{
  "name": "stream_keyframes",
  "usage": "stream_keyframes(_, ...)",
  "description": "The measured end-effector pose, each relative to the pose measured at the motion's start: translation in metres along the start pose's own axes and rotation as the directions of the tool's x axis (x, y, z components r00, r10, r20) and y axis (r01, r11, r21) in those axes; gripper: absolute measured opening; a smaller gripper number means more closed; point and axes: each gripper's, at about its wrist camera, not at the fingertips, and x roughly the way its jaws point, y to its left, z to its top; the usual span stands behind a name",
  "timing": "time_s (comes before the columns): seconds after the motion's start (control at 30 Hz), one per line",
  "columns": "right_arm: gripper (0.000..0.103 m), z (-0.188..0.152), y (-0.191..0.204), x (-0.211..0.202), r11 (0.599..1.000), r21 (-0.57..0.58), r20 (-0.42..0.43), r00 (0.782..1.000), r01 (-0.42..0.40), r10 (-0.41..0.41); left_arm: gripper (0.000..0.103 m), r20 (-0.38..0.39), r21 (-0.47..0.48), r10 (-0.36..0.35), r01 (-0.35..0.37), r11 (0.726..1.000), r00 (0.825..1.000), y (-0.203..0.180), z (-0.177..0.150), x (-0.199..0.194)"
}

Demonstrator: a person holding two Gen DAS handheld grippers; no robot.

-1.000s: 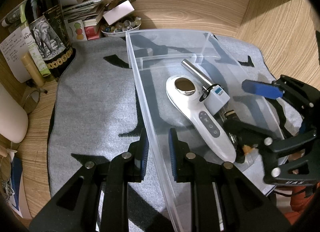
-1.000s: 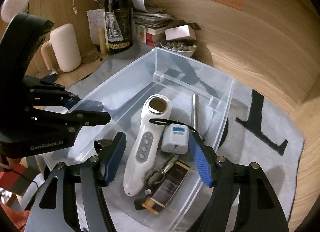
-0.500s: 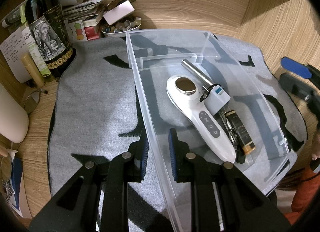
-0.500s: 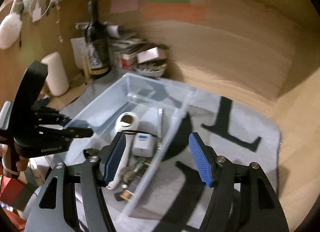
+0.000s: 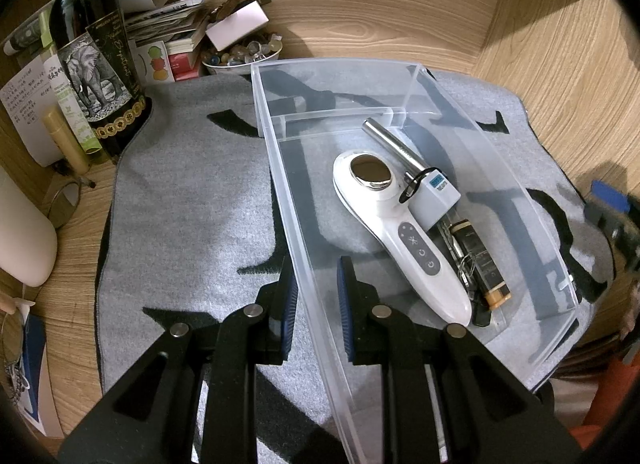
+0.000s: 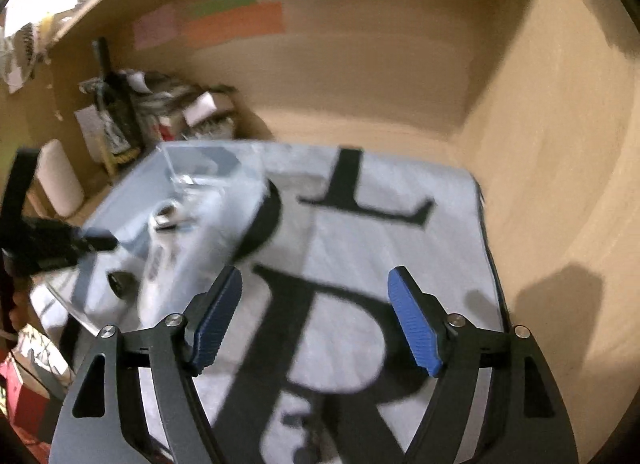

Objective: Organize rigid objects
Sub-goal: 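Grasp the black round knob on the mat with the right gripper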

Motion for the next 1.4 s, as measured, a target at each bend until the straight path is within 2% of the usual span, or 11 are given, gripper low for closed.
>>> stream_keyframes(0.27,0.072,-0.045,-0.001,0.01,1.0,0.016,-0.113,0.994,-0.005,0.007,0.018,0.0,0.001,0.001,-0.001,1.0,1.0,-0.001,0.0,0.0)
stream_keyframes(0.33,0.065,-0.052,-0.001,0.012,1.0,0.014,-0.135,0.991,-0.009,0.011,0.018,0.002,0.001,0.002,-0.002,1.0,1.0,0.0,0.0,0.0)
stream_keyframes(0.5,0.038,-0.068,-0.001,0.016,0.999,0.031,-0.186,0.982,-0.038,0.043,0.018,0.001,0.0,0.001,-0.001,1.0,1.0,-0.002,0.0,-0.001)
stream_keyframes(0.53,0.036,-0.071,-0.001,0.015,0.999,0.035,-0.184,0.982,-0.037,0.043,0.018,0.002,0.002,0.002,-0.002,1.0,1.0,-0.001,0.0,0.0)
stream_keyframes(0.6,0.027,-0.073,0.0,0.013,0.999,0.038,-0.176,0.983,-0.038,0.044,0.018,0.002,0.003,0.003,-0.003,1.0,1.0,-0.001,0.0,0.0)
stream_keyframes(1.0,0.027,-0.047,0.005,0.002,0.999,0.022,-0.081,0.996,-0.027,0.029,0.018,0.005,0.007,0.006,-0.006,1.0,1.0,-0.003,-0.001,-0.001)
stream_keyframes(1.27,0.027,-0.011,0.02,-0.001,0.999,-0.027,0.022,0.999,-0.042,0.042,0.018,0.004,0.006,0.004,-0.004,1.0,1.0,-0.004,0.0,-0.001)
stream_keyframes(1.4,0.027,0.011,0.035,-0.005,0.996,-0.06,0.08,0.994,-0.069,0.073,0.018,0.005,0.006,0.004,-0.004,1.0,1.0,-0.004,0.0,-0.002)
